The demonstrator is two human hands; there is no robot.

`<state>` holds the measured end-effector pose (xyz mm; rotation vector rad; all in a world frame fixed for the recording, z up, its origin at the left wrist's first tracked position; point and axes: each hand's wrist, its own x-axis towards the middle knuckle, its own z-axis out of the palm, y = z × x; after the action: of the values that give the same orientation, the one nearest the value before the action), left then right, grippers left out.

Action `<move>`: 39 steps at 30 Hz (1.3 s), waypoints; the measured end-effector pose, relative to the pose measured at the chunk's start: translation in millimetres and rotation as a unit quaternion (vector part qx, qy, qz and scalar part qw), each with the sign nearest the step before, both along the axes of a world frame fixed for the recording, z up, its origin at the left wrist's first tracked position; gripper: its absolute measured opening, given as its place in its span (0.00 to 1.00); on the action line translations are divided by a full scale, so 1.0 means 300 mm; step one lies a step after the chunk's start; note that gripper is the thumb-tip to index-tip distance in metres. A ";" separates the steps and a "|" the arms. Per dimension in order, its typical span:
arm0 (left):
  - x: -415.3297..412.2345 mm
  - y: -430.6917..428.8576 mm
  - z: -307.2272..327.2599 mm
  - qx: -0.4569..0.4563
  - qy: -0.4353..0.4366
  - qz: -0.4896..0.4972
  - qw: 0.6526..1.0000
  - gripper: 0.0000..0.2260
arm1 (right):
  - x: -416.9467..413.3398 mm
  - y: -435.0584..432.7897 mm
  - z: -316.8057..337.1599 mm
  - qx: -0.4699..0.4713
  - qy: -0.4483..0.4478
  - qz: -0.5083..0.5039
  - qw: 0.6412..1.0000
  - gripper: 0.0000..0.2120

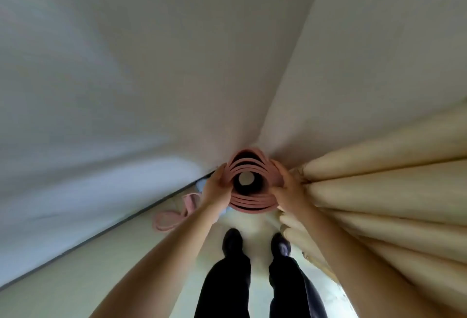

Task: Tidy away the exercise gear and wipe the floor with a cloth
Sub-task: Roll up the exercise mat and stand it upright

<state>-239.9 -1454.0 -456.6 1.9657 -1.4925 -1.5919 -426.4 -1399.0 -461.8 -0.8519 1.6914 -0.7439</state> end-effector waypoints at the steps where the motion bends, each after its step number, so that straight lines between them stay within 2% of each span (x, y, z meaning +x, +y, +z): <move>1: -0.021 -0.021 -0.047 0.000 0.000 -0.003 1.000 0.12 | -0.014 -0.018 -0.061 0.004 -0.003 -0.010 1.000 0.40; 6: -0.076 -0.114 -0.299 -0.005 -0.013 -0.023 1.000 0.20 | -0.067 -0.117 -0.281 0.023 0.007 -0.034 0.999 0.36; 10: -0.099 -0.151 -0.437 -0.031 -0.021 0.010 0.999 0.16 | -0.104 -0.163 -0.409 -0.004 -0.001 -0.027 1.000 0.31; 12: -0.102 -0.155 -0.479 -0.018 0.001 0.043 0.999 0.16 | -0.124 -0.176 -0.462 -0.008 -0.003 -0.030 1.000 0.24; 14: -0.115 -0.140 -0.495 0.009 0.044 0.065 0.997 0.18 | -0.143 -0.186 -0.490 0.003 0.000 -0.033 0.999 0.23; 20: -0.138 -0.136 -0.455 0.035 0.048 0.153 0.987 0.16 | -0.168 -0.215 -0.458 0.015 0.017 -0.003 1.000 0.18; 23: -0.136 -0.144 -0.354 -0.013 0.015 0.131 0.991 0.18 | -0.173 -0.227 -0.387 0.005 0.024 -0.004 1.000 0.10; 26: -0.113 -0.131 -0.205 -0.091 -0.072 0.059 0.991 0.21 | -0.160 -0.249 -0.252 -0.032 0.036 -0.007 0.999 0.19; 29: -0.064 -0.108 -0.015 -0.217 -0.158 -0.008 0.963 0.21 | -0.137 -0.276 -0.084 -0.075 0.083 0.016 0.994 0.27; 32: 0.009 -0.079 0.242 -0.327 -0.215 -0.015 0.920 0.20 | -0.091 -0.305 0.164 -0.163 0.146 0.067 0.973 0.26; 36: 0.129 -0.008 0.616 -0.463 -0.319 0.003 0.827 0.21 | 0.024 -0.336 0.524 -0.350 0.180 0.137 0.909 0.26; 39: 0.254 0.118 0.855 -0.501 -0.397 0.066 0.766 0.23 | 0.159 -0.353 0.749 -0.466 0.177 0.178 0.849 0.27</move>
<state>-163.8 -1418.7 -200.1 1.9274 -1.7849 0.3038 -378.7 -1504.9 -237.2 -2.0229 1.3474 -1.2149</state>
